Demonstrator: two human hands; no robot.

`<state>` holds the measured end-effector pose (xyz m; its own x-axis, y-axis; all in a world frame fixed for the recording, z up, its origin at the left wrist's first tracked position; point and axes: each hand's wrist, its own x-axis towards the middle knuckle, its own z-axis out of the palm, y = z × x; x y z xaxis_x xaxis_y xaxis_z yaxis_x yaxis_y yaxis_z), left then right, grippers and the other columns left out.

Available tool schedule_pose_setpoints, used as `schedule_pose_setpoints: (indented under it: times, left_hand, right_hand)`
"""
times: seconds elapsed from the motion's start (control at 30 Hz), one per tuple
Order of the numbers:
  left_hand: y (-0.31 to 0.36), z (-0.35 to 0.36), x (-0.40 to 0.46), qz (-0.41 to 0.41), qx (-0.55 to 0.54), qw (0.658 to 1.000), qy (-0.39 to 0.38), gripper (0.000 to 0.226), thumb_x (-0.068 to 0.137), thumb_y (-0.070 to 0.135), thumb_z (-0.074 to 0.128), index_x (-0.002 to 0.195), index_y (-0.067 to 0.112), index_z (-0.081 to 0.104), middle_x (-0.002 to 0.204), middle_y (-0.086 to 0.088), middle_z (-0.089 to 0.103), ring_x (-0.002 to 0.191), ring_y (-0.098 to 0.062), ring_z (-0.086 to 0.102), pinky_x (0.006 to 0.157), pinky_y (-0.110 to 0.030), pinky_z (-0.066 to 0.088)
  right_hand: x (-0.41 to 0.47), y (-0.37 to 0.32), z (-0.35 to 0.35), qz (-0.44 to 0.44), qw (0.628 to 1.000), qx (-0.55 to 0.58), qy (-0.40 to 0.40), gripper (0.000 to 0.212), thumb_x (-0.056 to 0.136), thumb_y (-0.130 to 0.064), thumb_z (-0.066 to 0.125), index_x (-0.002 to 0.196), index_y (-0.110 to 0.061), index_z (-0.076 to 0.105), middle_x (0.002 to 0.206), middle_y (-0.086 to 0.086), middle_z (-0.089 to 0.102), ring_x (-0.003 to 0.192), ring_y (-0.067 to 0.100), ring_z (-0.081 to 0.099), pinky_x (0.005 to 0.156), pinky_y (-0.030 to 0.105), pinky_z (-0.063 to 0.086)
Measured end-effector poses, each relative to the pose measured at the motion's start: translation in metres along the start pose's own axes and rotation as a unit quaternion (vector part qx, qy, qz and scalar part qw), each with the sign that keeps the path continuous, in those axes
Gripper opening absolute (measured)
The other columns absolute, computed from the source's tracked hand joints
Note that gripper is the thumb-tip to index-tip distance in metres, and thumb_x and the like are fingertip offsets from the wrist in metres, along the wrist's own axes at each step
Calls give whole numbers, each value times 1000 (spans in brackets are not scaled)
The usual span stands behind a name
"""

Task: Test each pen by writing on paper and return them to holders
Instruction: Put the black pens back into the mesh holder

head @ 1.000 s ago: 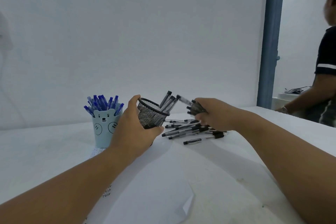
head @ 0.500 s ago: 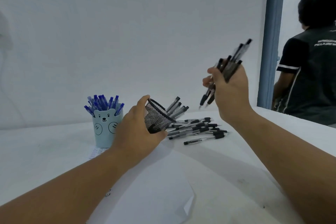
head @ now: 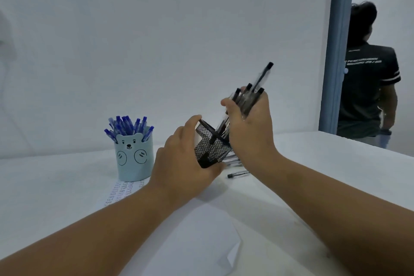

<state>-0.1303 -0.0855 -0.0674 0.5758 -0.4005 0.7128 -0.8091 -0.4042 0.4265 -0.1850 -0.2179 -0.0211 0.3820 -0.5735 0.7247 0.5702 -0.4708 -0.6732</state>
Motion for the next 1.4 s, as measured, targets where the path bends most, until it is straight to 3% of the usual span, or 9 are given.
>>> schedule_pose_setpoints:
  times: [0.13, 0.33, 0.47, 0.57, 0.63, 0.73, 0.97, 1.2, 1.4]
  left_hand:
    - [-3, 1, 0, -6, -9, 1000, 7, 101, 69, 55, 83, 150, 41, 23, 132, 11, 50, 123, -14, 50, 101, -47, 46]
    - [-8, 2, 1, -12, -27, 999, 12, 101, 70, 52, 84, 150, 41, 24, 136, 13, 50, 126, -8, 47, 99, -35, 45]
    - [-10, 2, 1, -17, -33, 999, 8, 100, 70, 53, 84, 149, 42, 23, 136, 13, 52, 126, -4, 47, 100, -34, 44]
    - [-11, 2, 1, -20, -38, 999, 7, 100, 70, 54, 84, 149, 44, 22, 136, 12, 53, 129, -7, 48, 102, -35, 44]
    - [-11, 2, 1, -15, -33, 999, 5, 100, 69, 56, 83, 148, 44, 22, 135, 12, 53, 128, -9, 50, 103, -40, 46]
    - [-9, 2, 0, -12, -36, 999, -3, 101, 69, 55, 83, 148, 45, 22, 134, 11, 52, 128, -11, 51, 103, -45, 47]
    - [-10, 0, -2, 16, 7, 1000, 1, 98, 71, 55, 81, 149, 41, 24, 132, 12, 52, 122, -13, 51, 99, -42, 47]
    - [-5, 4, -2, 22, -26, 999, -7, 101, 69, 58, 82, 148, 45, 22, 135, 15, 50, 126, -10, 52, 103, -45, 46]
    - [-12, 2, -2, 16, -12, 1000, -1, 101, 68, 57, 82, 149, 43, 23, 132, 13, 51, 125, -11, 52, 100, -45, 48]
  right_hand:
    - [3, 9, 0, -7, 998, -51, 18, 27, 91, -35, 69, 99, -39, 43, 92, -16, 65, 115, 28, 56, 102, 48, 45]
    - [4, 17, -4, 163, 986, 20, -35, 34, 93, -37, 69, 122, -31, 55, 113, -15, 61, 99, 3, 63, 72, 17, 50]
    - [8, 13, -5, 229, 971, 54, -51, 28, 91, -48, 68, 99, -22, 66, 104, 2, 69, 95, 13, 63, 81, 28, 45]
    - [12, 10, -7, 252, 959, 131, 1, 47, 90, -56, 65, 119, -21, 57, 106, -5, 59, 95, 12, 57, 91, 32, 46]
    - [14, 9, -9, 245, 953, 176, 21, 63, 91, -57, 63, 142, -30, 39, 123, -6, 62, 108, 12, 64, 107, 44, 45]
    - [10, 8, -10, 205, 968, 144, 5, 61, 90, -49, 69, 141, -30, 41, 120, -1, 67, 102, 8, 67, 108, 46, 47]
    - [3, 25, -7, 123, 992, 22, -3, 41, 79, -19, 83, 105, -23, 52, 111, -10, 62, 73, -13, 60, 65, 14, 47]
    - [12, 21, -10, 105, 992, 43, 59, 12, 96, -21, 64, 106, -28, 65, 97, -5, 69, 65, 6, 58, 69, 32, 55]
    - [5, 28, -8, 93, 991, -60, -77, 23, 85, -35, 77, 107, -35, 70, 106, -13, 68, 86, 12, 62, 88, 43, 57]
